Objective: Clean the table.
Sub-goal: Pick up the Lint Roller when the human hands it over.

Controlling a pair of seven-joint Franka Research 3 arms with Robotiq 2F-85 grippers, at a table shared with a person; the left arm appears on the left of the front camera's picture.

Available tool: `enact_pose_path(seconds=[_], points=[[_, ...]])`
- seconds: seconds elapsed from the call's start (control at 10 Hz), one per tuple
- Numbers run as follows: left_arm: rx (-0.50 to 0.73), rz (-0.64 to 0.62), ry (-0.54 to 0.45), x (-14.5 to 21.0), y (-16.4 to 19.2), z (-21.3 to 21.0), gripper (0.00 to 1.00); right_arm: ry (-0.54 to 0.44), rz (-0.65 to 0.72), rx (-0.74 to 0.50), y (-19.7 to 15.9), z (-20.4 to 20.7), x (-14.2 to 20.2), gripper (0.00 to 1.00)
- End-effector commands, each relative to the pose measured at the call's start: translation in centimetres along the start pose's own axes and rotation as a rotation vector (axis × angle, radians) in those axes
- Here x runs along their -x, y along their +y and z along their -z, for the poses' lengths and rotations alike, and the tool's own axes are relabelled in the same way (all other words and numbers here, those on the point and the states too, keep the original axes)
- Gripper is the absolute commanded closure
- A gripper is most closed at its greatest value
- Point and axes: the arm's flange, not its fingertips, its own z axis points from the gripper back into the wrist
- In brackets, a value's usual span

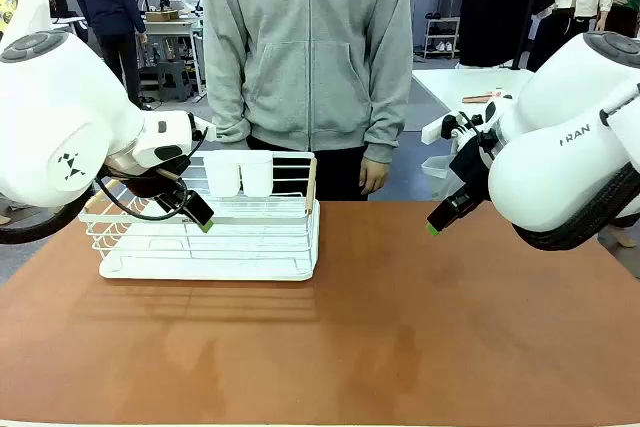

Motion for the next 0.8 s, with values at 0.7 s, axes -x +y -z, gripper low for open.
enact_pose_path(seconds=[0.7], points=[[0.000, 0.000, 0.000, -0.01, -0.02, 0.00, 0.00, 0.000, 0.000, 0.000, 0.00, 0.00, 0.00, 0.00]])
